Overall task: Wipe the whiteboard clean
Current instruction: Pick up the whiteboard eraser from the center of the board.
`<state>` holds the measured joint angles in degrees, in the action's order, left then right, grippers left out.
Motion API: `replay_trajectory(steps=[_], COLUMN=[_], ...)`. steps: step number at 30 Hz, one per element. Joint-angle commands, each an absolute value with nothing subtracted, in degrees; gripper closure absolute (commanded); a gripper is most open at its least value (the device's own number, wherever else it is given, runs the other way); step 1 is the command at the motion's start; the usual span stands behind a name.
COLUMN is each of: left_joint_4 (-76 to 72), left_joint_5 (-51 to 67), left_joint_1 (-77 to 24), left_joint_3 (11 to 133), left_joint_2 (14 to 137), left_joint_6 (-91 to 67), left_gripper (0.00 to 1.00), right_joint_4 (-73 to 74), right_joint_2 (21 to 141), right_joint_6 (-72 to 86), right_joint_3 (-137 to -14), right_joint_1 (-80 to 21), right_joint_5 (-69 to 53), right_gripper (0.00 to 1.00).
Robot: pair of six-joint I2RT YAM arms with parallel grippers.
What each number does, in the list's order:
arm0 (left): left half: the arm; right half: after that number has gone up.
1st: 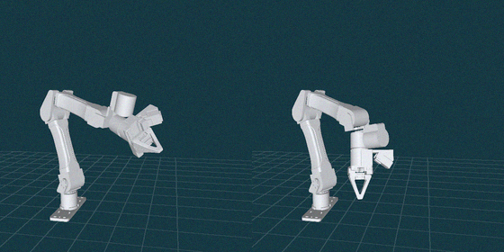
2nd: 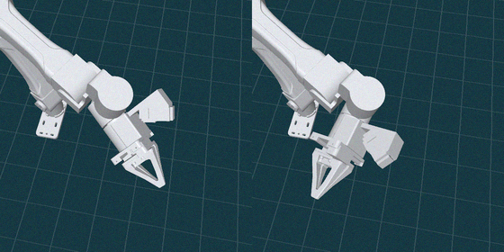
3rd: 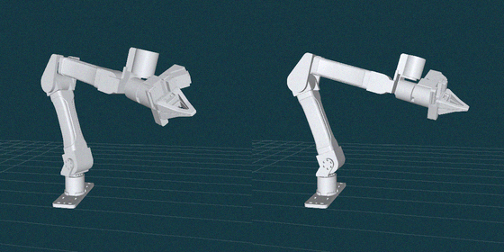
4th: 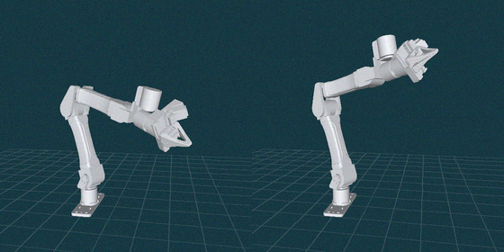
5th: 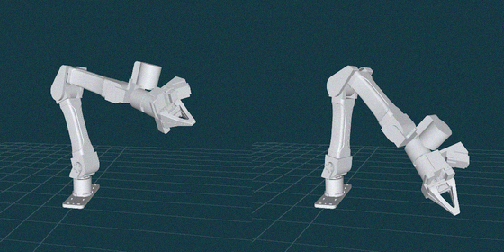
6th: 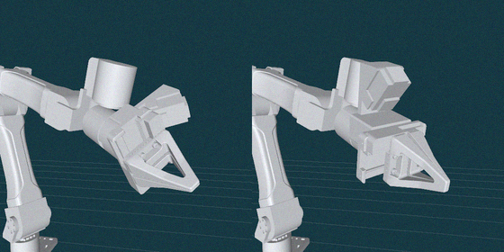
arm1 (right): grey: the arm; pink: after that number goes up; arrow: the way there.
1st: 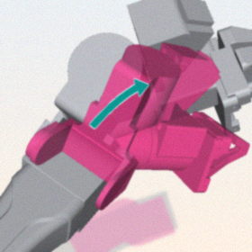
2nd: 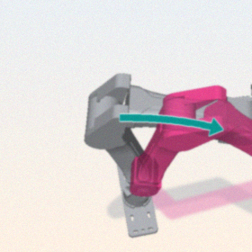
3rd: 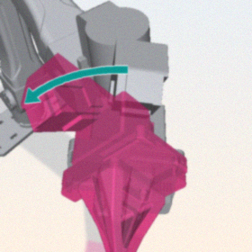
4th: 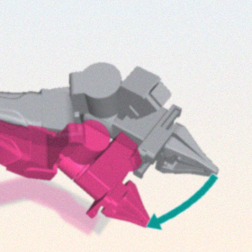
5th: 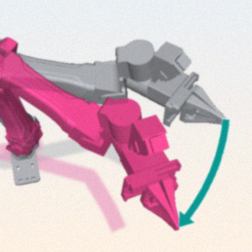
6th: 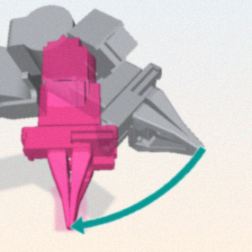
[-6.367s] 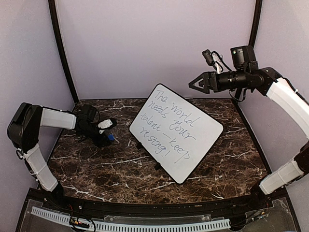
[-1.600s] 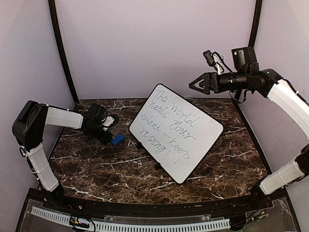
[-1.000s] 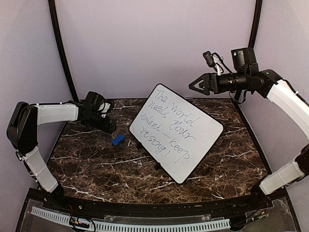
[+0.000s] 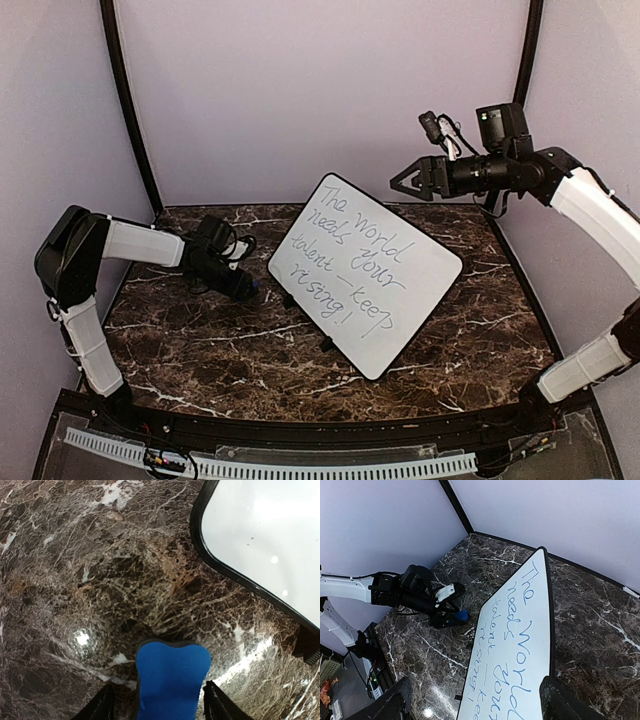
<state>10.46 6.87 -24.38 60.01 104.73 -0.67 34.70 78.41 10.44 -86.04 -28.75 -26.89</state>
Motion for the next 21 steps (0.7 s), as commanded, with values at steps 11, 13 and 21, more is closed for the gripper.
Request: replay_trajectory(steps=[11, 13, 21], left_joint_4=[9.59, 9.77, 10.10], left_joint_5=[9.43, 9.32, 9.36], left_joint_1=[-24.35, -24.35, -24.35], left_joint_3=[58.16, 58.08, 58.10], left_joint_2=[102.24, 102.14, 101.74], left_joint_6=[1.54, 1.62, 1.80], left_gripper=[0.47, 0.47, 0.52], right_joint_4=[32.73, 32.73, 32.79], right_joint_2=[76.95, 76.93, 77.16], right_joint_6=[10.81, 10.81, 10.78], right_joint_3=[-85.61, -85.69, -85.68], right_joint_1=[-29.18, -29.18, -29.18], right_joint_5=[-26.47, -26.46, -26.54], right_gripper=[0.15, 0.15, 0.15])
